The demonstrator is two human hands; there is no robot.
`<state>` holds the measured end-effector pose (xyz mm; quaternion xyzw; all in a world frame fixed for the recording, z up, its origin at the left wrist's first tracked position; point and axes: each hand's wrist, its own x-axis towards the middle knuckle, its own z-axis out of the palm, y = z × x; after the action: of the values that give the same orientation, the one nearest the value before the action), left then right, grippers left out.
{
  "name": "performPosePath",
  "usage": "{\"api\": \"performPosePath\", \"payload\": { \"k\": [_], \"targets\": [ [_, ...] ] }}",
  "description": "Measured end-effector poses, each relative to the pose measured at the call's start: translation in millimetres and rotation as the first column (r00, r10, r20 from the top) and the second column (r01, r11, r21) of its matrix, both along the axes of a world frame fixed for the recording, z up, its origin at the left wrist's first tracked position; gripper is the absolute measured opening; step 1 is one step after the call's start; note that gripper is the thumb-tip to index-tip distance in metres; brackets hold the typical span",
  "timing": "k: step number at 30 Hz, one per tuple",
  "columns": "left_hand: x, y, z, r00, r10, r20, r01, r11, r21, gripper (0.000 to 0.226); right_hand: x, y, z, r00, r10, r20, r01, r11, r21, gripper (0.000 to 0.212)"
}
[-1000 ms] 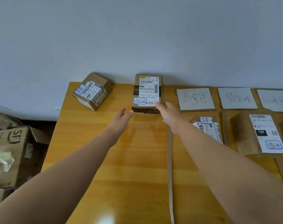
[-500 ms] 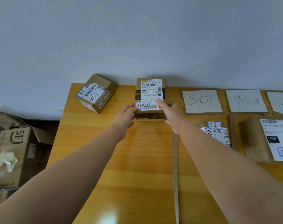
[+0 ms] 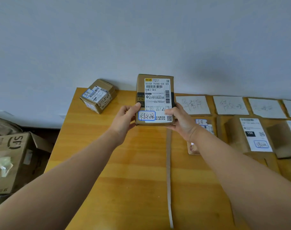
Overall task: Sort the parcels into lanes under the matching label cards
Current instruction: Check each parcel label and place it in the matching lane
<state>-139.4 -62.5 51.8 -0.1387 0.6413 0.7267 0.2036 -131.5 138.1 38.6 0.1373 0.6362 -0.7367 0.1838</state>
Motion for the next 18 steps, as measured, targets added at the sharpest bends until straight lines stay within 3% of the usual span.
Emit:
{"api": "performPosePath", "payload": {
  "k": [9,13,18],
  "targets": [
    [43,31,29,0.994,-0.009,-0.111,0.007,1.0,-0.014,0.025,43,27,27,0.997,-0.033,-0.065,0.036,0.999,0.041,0.066],
    [66,52,33,0.991,-0.044,-0.126,0.042,0.999,-0.02,0.019,65,42,27,0.996,-0.069,-0.06,0.072,0.996,0.057,0.075],
    [102,100,32,0.992,-0.086,-0.09,0.085,0.996,-0.015,0.022,103,85,29,0.991,-0.113,-0.068,0.12,0.986,0.112,0.067]
  ]
}}
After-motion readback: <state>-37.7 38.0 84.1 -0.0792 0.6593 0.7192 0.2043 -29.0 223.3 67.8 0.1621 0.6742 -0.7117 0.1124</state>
